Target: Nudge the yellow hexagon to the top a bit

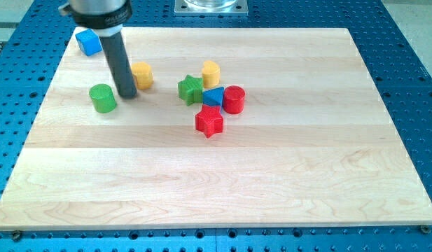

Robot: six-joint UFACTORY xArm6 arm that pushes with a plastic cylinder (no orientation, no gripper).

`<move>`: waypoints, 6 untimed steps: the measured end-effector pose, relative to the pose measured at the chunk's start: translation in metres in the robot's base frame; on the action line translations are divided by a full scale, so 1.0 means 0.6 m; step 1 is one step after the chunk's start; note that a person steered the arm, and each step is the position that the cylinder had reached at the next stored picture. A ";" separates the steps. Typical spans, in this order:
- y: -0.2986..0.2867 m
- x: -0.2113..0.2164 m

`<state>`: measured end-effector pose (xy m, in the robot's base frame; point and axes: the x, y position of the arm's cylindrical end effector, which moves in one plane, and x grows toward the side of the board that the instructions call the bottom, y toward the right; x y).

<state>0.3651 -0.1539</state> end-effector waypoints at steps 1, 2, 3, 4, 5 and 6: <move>0.039 -0.068; 0.198 -0.104; 0.228 -0.131; 0.249 -0.103; 0.271 -0.123; 0.274 -0.138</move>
